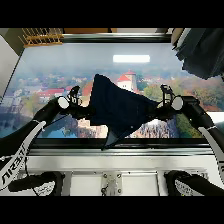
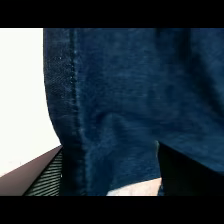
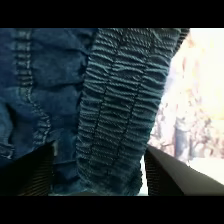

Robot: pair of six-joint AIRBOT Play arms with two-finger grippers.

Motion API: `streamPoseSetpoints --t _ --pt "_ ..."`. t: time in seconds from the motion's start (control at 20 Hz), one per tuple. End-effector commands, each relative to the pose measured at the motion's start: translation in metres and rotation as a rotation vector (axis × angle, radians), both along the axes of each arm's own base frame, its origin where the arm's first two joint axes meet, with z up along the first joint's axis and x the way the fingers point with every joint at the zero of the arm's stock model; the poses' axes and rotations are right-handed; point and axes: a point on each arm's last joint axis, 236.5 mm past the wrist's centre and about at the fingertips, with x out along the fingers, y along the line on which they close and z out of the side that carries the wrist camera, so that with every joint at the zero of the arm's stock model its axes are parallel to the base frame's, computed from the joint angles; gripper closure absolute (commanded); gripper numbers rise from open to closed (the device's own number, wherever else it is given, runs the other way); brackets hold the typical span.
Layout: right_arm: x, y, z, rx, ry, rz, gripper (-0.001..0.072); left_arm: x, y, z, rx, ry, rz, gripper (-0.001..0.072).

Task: Fold the clothes and pants, and hang the long-sleeved shirts on hangers.

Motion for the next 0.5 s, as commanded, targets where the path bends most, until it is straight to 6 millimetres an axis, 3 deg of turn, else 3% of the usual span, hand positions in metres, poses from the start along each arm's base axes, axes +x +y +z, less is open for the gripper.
streamPoseSetpoints --t 0.0,0.15,0.3,0.35,0.45 --pt "0.012 -0.003 0.042 0.029 -0.108 -0.013 0.0122 0.011 0.002 0.042 -0.025 -0.059 -0.013 0.0119" --pt "0.015 -0.041 0.091 0.025 -0.230 -0.093 0.0119 0.013 0.013 0.091 -0.048 -0.161 0.008 0.0119" --pt "0.009 -0.085 0.094 0.028 -0.212 -0.187 0.0078 0.005 0.015 0.120 -0.063 -0.215 0.000 0.0119" --pt "0.010 -0.087 0.090 0.071 -0.204 -0.197 -0.0006 0.004 0.013 0.127 -0.067 -0.234 -0.004 0.0138" --pt "0.018 -0.083 0.079 0.202 -0.182 -0.212 -0.0006 -0.001 0.004 0.134 -0.073 -0.251 -0.030 0.0576"
